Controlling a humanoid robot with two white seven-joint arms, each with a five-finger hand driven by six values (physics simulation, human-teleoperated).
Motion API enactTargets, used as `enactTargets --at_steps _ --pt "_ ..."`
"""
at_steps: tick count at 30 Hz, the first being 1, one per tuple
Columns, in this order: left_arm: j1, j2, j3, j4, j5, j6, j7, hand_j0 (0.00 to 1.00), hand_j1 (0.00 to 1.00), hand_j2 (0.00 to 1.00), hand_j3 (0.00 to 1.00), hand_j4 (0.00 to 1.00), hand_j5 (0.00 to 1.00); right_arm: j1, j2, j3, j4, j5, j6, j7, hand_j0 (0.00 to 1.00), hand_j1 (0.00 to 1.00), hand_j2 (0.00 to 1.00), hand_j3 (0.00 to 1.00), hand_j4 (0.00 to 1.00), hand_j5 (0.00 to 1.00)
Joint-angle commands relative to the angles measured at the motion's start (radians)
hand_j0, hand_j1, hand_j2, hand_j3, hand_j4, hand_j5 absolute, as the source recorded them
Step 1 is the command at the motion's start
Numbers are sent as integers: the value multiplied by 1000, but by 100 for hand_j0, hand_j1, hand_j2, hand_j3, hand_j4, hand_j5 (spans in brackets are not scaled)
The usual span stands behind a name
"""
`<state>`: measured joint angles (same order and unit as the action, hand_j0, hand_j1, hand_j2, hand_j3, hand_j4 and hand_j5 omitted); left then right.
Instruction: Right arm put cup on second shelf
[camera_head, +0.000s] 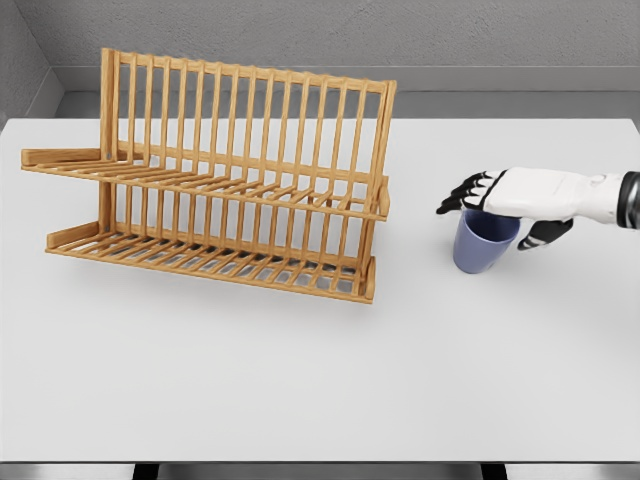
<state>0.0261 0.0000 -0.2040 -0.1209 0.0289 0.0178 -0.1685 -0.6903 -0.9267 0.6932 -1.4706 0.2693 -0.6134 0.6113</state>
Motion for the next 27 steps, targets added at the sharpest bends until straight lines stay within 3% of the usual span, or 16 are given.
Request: enactTargets --at_steps 1,21,24,27 --pt "-2 0 0 0 0 1 0 100 100 100 100 100 100 0 9 0 13 -5 3 0 100 100 100 100 100 100" --pt "0 0 0 0 0 -1 0 100 100 100 100 100 100 -3 11 29 18 -4 3 0 100 100 100 100 100 100" --pt "0 0 0 0 0 1 0 100 100 100 100 100 100 -3 11 29 16 -5 3 0 77 77 77 77 77 77" --pt "0 0 0 0 0 1 0 100 100 100 100 100 100 -3 11 29 16 -4 3 0 77 77 77 77 77 77"
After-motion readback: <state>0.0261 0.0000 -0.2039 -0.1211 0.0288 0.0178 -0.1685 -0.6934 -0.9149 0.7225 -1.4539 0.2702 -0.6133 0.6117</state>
